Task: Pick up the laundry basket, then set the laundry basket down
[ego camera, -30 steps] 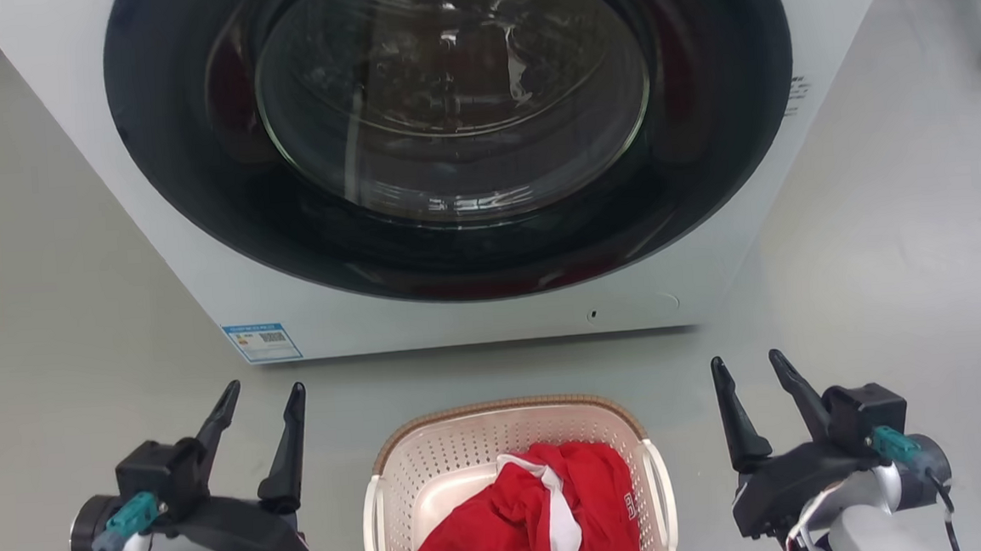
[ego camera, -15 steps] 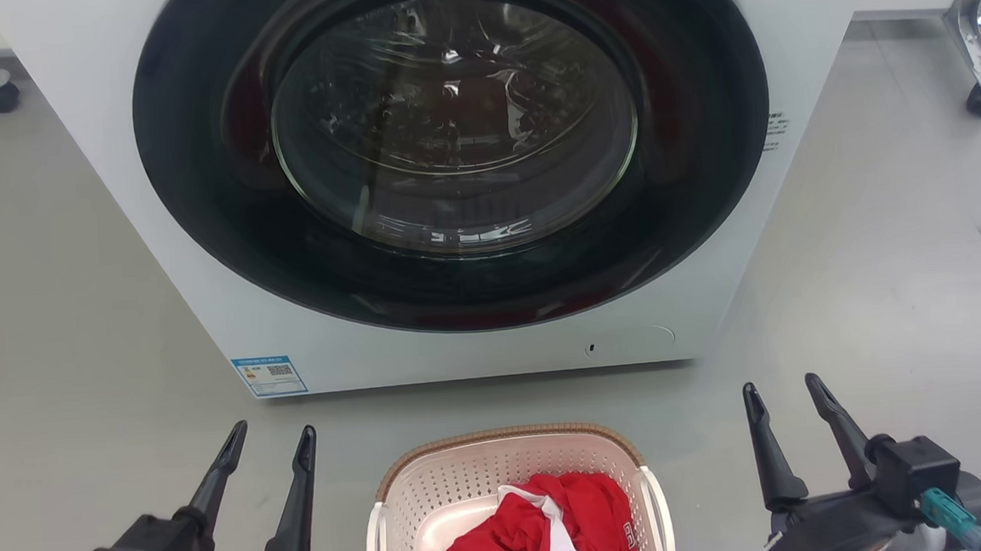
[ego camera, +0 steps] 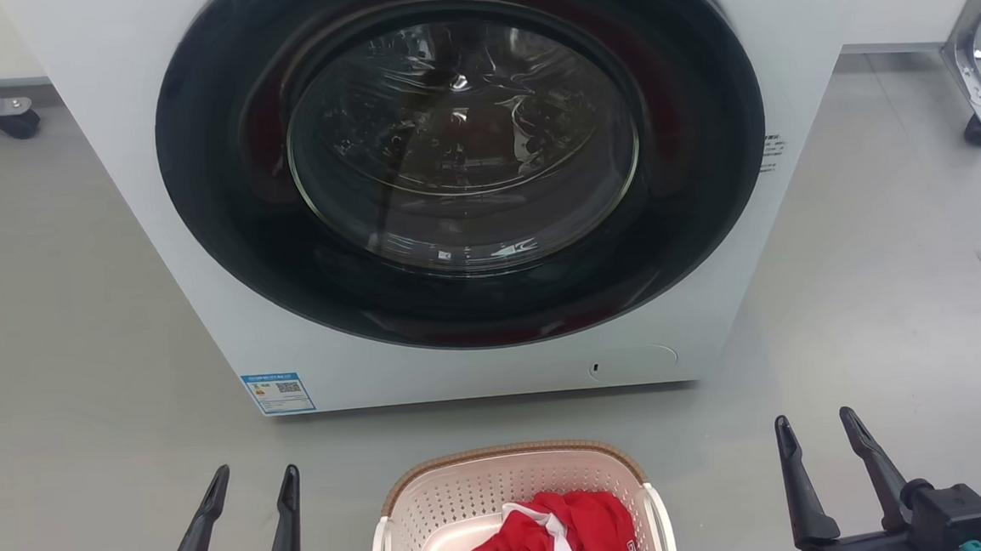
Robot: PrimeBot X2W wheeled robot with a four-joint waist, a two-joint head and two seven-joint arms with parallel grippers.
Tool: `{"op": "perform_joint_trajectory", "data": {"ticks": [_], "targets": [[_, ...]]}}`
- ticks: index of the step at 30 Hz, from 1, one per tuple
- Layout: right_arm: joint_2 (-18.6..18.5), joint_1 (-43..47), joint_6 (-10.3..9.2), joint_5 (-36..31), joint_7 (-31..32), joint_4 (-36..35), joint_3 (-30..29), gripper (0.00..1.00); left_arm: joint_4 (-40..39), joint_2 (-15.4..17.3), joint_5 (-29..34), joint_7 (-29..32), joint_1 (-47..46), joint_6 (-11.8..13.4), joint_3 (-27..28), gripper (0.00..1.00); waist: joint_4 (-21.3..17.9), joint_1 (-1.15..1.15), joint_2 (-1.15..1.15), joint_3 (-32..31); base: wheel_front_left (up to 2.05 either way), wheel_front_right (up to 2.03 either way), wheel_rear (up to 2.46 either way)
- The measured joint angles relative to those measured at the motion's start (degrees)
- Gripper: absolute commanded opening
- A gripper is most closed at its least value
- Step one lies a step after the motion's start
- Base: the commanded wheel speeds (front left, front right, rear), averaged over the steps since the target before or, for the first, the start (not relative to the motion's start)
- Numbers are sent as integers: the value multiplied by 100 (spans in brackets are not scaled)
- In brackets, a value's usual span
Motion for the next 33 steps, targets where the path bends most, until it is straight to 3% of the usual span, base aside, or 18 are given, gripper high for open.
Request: {"op": "perform_joint_trajectory", "data": {"ticks": [31,32,33], "targets": [[211,378,-1,-401,371,-546,-450,100,-81,-363,628,191,371,0,389,100,38,0,0,-89,0,0,0],[213,378,-1,-404,374,-556,-452,0,-86,-371,630,216,371,0,392,0,38,0,0,-86,0,0,0],[218,378,-1,-424,379,-565,-453,0,-90,-382,631,219,371,0,393,0,38,0,0,-84,0,0,0]]}}
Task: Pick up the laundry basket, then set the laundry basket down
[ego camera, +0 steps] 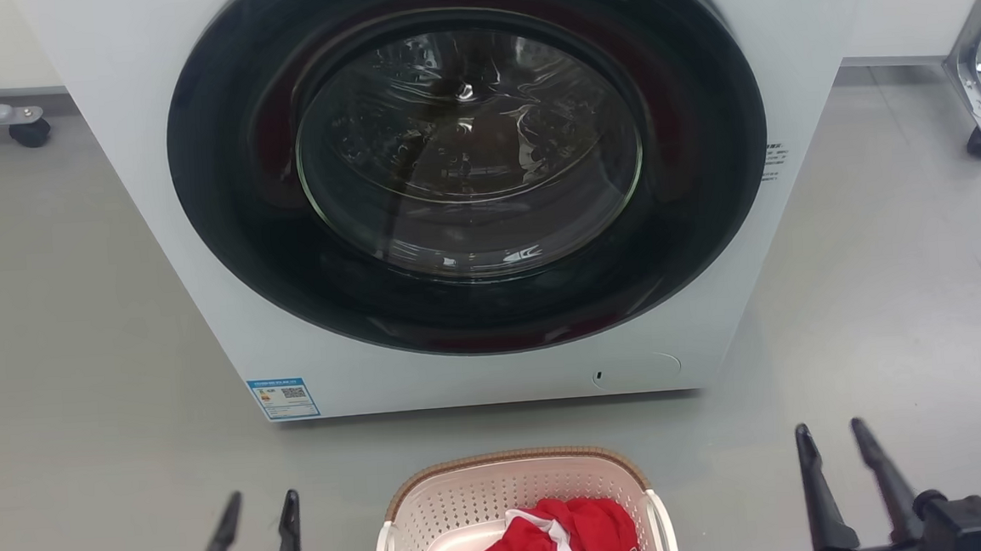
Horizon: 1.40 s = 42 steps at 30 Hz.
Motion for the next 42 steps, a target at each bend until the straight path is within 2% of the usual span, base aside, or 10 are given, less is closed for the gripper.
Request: {"op": "perform_joint_trajectory", "data": {"ticks": [7,13,42], "targets": [[86,68,47,120,41,256,-21,0,246,-155,-102,69,48,-62,27,0,-8,0,0,0,0,0,0],[135,52,119,527,145,342,-151,0,310,-240,-523,188,34,-129,162,0,-37,0,0,-18,0,0,0],[352,-287,567,3167,749,822,-812,0,777,-638,-2718,810,-268,-568,887,0,-152,0,0,-87,0,0,0]]}}
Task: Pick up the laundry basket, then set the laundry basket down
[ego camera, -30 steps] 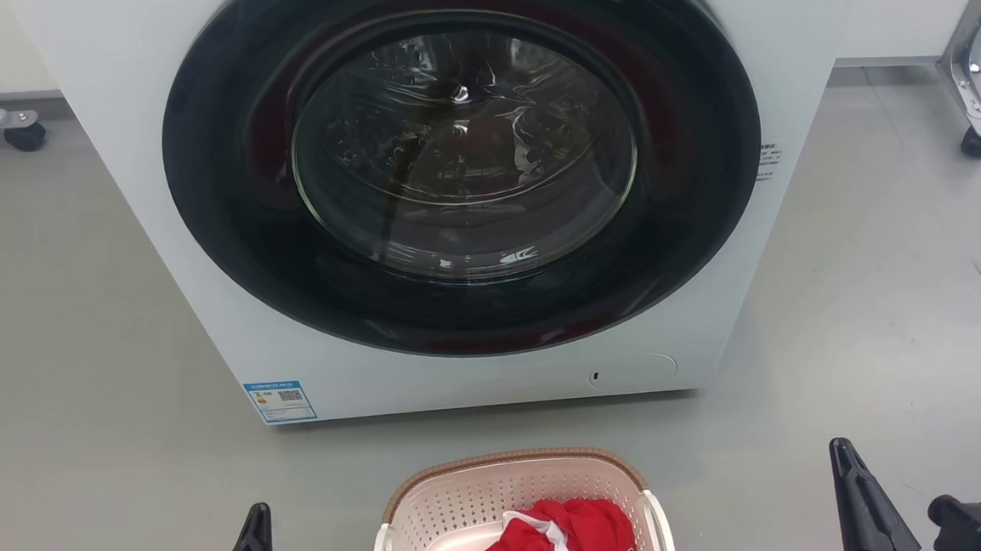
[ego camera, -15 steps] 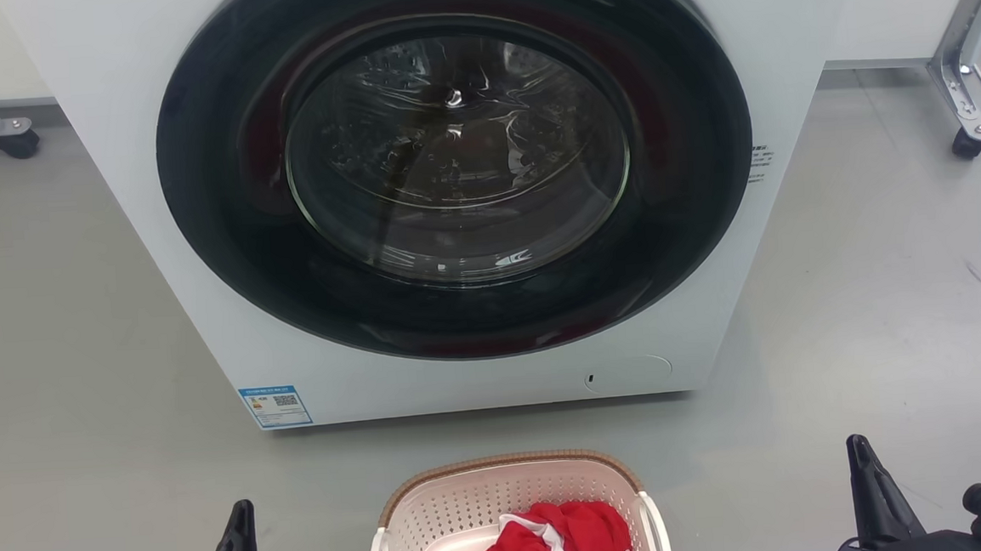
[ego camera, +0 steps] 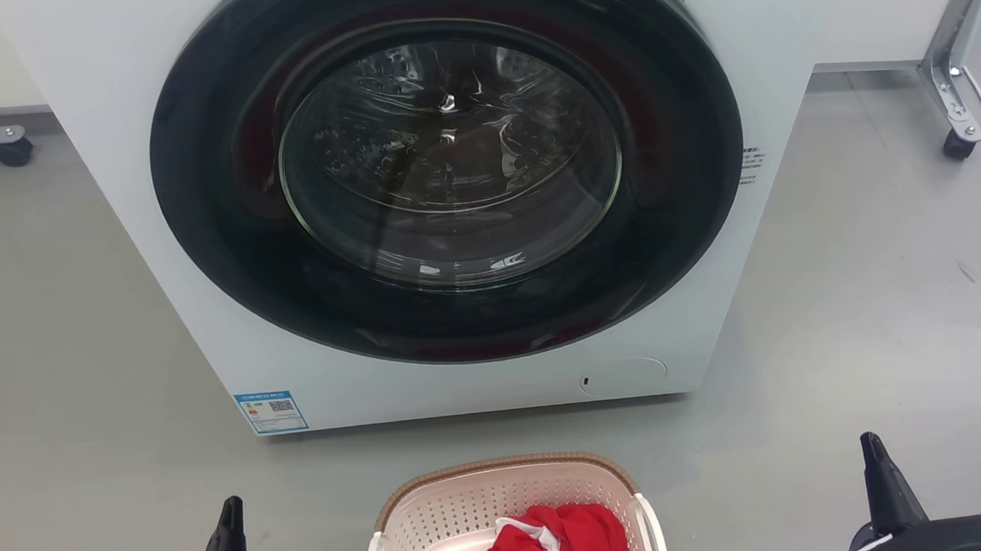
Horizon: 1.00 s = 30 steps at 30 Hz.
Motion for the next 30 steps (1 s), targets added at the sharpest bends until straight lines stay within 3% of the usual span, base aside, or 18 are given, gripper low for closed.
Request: {"op": "perform_joint_trajectory", "data": {"ticks": [30], "targets": [[198,-363,409,2292,494,460,-595,0,446,-386,-1986,550,-384,-405,658,0,-105,0,0,-65,0,0,0]]}}
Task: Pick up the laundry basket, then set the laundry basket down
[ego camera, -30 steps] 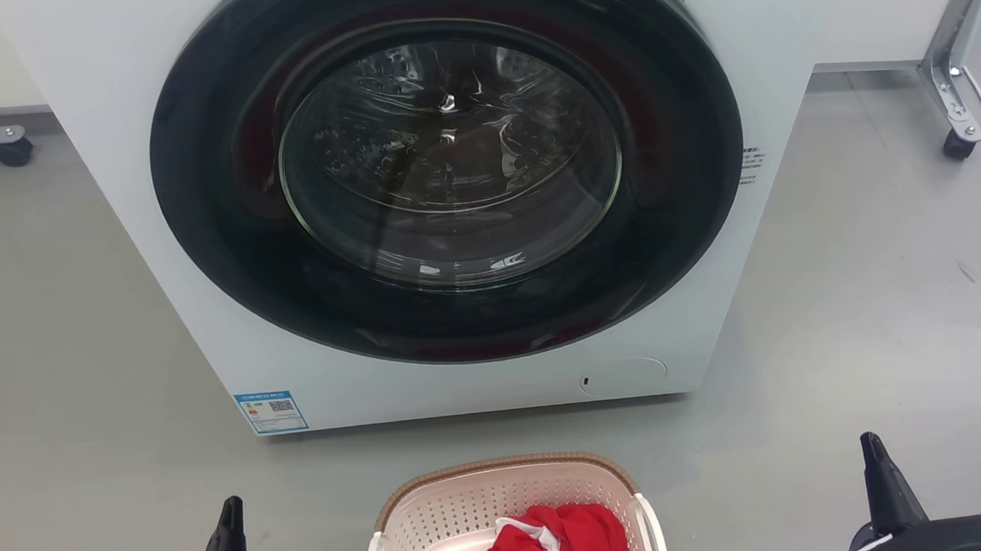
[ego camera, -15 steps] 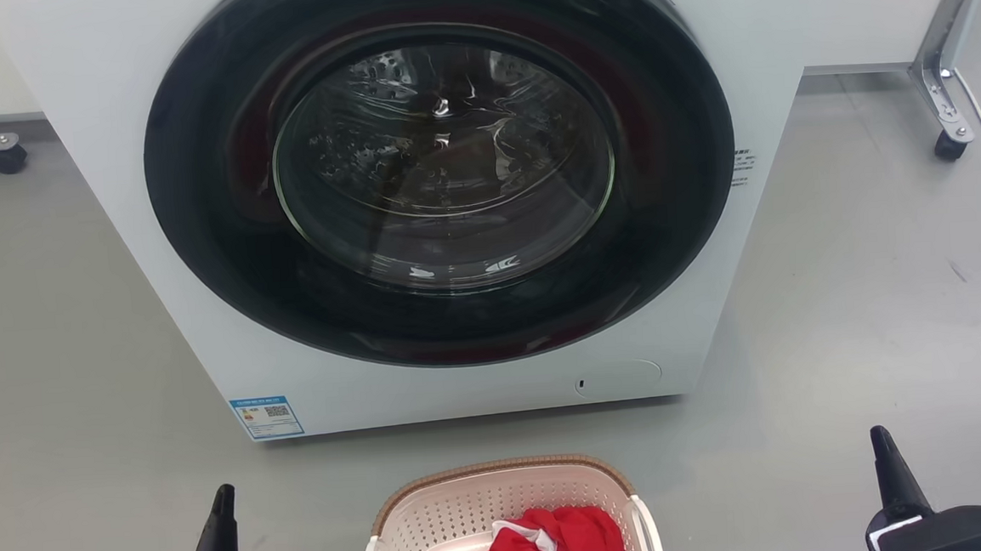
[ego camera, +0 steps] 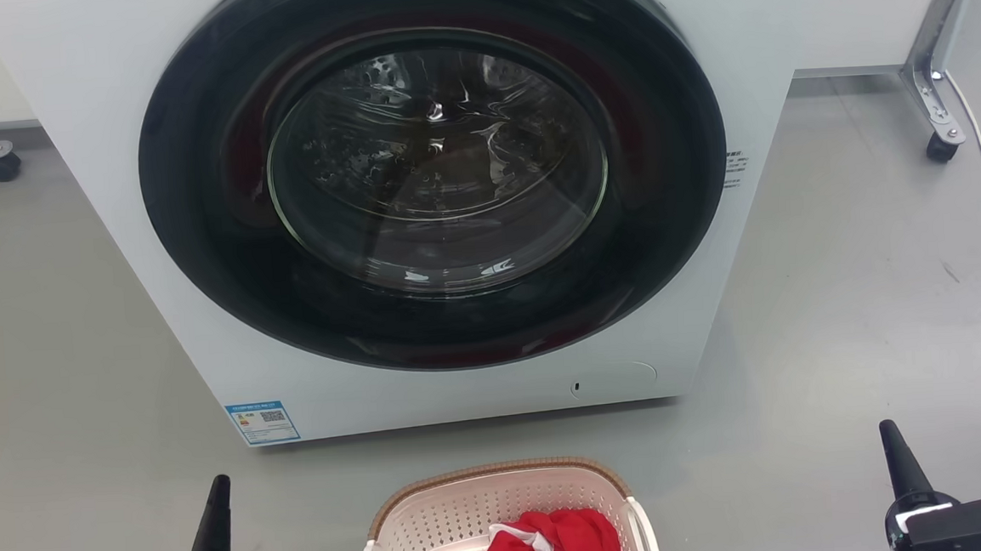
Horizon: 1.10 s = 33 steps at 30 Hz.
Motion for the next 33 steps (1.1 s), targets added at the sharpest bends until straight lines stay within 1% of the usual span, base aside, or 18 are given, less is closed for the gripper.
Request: {"op": "perform_joint_trajectory", "data": {"ticks": [1,4,17,24,27,33], "targets": [[11,-42,44,138,12,38,-40,0,25,-30,-114,32,-42,-47,46,0,-7,0,0,-4,0,0,0],[21,-68,57,313,59,60,-81,0,42,-53,-290,54,-72,-59,91,0,-14,0,0,-9,0,0,0],[120,-201,248,1334,265,268,-345,0,250,-233,-1136,302,-215,-255,387,0,-61,0,0,-38,0,0,0],[170,-317,367,1947,409,386,-506,0,375,-333,-1716,449,-331,-399,571,0,-90,0,0,-55,0,0,0],[189,-332,404,2193,449,441,-566,0,419,-369,-1876,495,-388,-415,637,0,-101,0,0,-62,0,0,0],[194,-389,422,2210,457,445,-579,0,423,-386,-1964,501,-416,-444,646,0,-101,0,0,-62,0,0,0]]}}
